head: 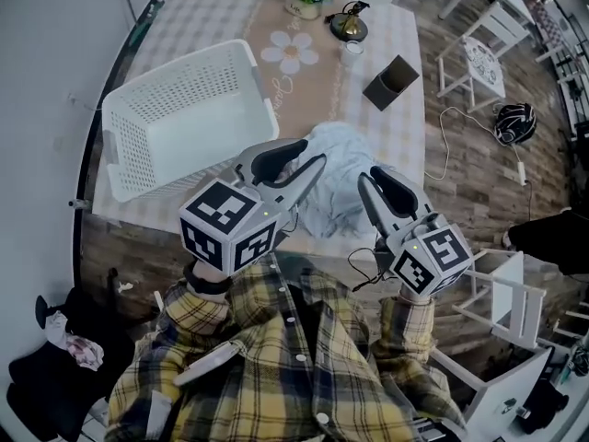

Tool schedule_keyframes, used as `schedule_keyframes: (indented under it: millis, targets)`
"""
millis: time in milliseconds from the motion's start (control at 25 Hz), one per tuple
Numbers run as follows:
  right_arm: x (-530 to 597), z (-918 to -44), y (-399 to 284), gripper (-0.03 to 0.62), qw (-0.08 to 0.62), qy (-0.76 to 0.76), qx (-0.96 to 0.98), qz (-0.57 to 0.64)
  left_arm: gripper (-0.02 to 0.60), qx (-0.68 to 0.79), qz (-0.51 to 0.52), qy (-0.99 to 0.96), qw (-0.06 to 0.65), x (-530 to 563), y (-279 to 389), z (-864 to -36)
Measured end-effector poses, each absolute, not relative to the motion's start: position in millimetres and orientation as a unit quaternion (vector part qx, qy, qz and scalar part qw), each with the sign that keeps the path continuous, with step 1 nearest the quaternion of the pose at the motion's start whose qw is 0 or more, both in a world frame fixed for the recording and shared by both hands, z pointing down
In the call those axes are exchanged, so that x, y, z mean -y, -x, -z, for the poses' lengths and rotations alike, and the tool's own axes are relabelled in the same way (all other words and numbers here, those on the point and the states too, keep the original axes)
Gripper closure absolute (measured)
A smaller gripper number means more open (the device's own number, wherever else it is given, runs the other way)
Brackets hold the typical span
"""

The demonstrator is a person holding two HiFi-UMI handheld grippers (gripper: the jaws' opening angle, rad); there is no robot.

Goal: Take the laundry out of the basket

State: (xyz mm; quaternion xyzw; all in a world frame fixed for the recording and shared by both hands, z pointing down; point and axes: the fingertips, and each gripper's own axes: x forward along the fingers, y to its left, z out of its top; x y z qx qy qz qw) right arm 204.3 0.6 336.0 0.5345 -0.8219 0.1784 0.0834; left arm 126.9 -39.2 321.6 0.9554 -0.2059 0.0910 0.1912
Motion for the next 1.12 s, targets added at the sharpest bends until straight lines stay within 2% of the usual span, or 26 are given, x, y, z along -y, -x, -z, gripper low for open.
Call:
schedule_keyframes:
  millis: [40, 120, 200, 320, 440, 720, 1120]
  targets:
    - [4.6, -326.5, -195.3, 0.49, 0.072, -0.535, 0.824, -0.17, 0.411, 0.204, -0.086, -0.957, 0.187, 40.3, -120.1, -314.4]
    - [14.7, -310.1, -175.5, 0.539, 0.053, -0.534, 0.83, -0.156, 0.437, 0.199, -0.079, -0.96, 0.179, 42.4, -104.9, -302.4]
    - [25.0, -297.2, -154.8, 0.594, 0.035, -0.528, 0.835, -0.148, 0.437, 0.198, -0.074, -0.963, 0.169, 46.4, -89.0, -293.6]
    - [38.2, -284.3, -125.6, 0.6, 0.017, -0.517, 0.844, -0.142, 0.512, 0.206, -0.065, -0.965, 0.151, 54.7, -66.5, -282.7]
    - [47.1, -276.0, -100.3, 0.602, 0.012, -0.504, 0.852, -0.141, 0.56, 0.211, -0.055, -0.967, 0.131, 60.0, -49.8, -271.6]
    - [62.6, -270.3, -74.5, 0.602, 0.016, -0.501, 0.855, -0.135, 0.561, 0.198, -0.049, -0.972, 0.113, 68.8, -35.7, -264.8]
    - [63.6, -274.0, -73.2, 0.602, 0.031, -0.507, 0.851, -0.136, 0.563, 0.185, -0.051, -0.976, 0.105, 67.5, -37.9, -261.2]
